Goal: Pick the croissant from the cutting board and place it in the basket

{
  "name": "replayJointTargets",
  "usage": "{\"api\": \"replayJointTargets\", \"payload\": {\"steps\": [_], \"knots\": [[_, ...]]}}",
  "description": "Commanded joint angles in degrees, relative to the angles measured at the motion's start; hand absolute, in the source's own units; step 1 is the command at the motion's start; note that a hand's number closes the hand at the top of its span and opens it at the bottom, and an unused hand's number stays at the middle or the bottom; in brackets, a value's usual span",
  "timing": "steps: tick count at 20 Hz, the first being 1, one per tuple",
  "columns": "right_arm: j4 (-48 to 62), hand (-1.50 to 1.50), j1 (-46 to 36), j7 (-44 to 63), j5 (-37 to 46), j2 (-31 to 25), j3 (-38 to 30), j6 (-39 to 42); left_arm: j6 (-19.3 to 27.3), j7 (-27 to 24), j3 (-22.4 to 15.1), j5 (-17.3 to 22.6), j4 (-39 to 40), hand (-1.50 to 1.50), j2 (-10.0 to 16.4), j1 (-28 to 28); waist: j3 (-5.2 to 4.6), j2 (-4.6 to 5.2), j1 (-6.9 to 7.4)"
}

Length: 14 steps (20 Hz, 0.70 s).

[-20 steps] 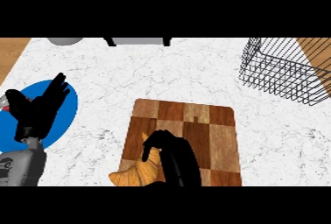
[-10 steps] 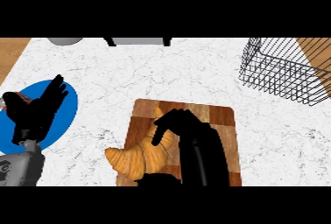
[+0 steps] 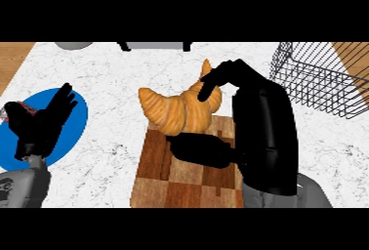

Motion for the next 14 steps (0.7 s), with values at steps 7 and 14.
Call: {"api": "replayJointTargets", "payload": {"steps": [7,14], "knots": [[11.95,1.5,-13.46,-1.36,0.22,-5.28,-16.64,4.98,-1.03,-0.07,0.52,0.53,0.97,0.0,0.17,-1.22,0.0,0.07,0.11],[18.68,1.5,-10.51,-7.86,1.41,-11.49,-22.5,1.78,0.35,4.64,0.11,0.59,-6.52,0.0,-0.32,1.43,0.05,-0.04,0.29]]}}
